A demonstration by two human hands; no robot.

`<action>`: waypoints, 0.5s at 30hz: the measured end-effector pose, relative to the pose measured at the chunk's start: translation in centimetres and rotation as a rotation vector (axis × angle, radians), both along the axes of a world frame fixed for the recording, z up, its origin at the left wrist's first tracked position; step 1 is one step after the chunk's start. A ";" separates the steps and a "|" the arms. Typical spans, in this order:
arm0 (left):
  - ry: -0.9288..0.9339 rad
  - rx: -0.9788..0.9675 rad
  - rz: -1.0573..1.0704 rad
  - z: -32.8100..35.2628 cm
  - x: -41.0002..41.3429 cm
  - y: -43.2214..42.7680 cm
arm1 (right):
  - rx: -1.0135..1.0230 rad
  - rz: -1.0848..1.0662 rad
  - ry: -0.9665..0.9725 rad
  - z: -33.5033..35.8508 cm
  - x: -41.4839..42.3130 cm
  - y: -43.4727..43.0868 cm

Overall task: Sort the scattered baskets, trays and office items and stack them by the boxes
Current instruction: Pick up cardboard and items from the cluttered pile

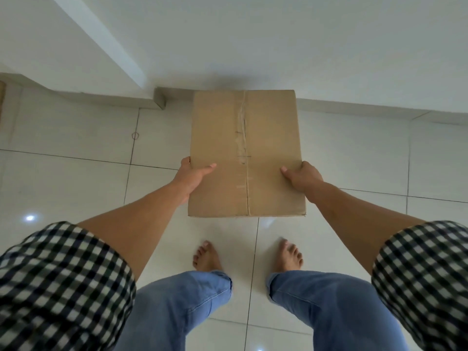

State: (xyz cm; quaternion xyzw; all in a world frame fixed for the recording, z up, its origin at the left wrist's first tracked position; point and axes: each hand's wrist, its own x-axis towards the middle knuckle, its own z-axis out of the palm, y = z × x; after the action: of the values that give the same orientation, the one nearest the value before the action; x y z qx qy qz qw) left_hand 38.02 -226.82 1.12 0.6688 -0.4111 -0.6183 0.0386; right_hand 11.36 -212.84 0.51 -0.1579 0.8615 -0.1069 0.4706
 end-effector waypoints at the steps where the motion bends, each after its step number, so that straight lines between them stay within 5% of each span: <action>1: -0.008 -0.006 -0.001 -1.1 -0.2 -0.3 | -0.004 0.007 0.003 -1.0 0.0 -0.2; 9: -0.155 -0.053 -0.161 -4.8 -1.6 -2.9 | -0.067 0.042 0.065 -4.0 -1.1 -3.5; 15: -0.416 -0.018 -0.532 1.4 -3.2 -2.0 | -0.035 0.052 0.125 1.2 1.0 -5.1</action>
State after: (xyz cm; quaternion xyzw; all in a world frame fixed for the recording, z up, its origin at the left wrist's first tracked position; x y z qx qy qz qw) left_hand 34.79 -228.80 2.54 0.6496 -0.5758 -0.4532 -0.2028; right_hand 12.38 -217.98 1.69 -0.1946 0.8828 -0.0996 0.4158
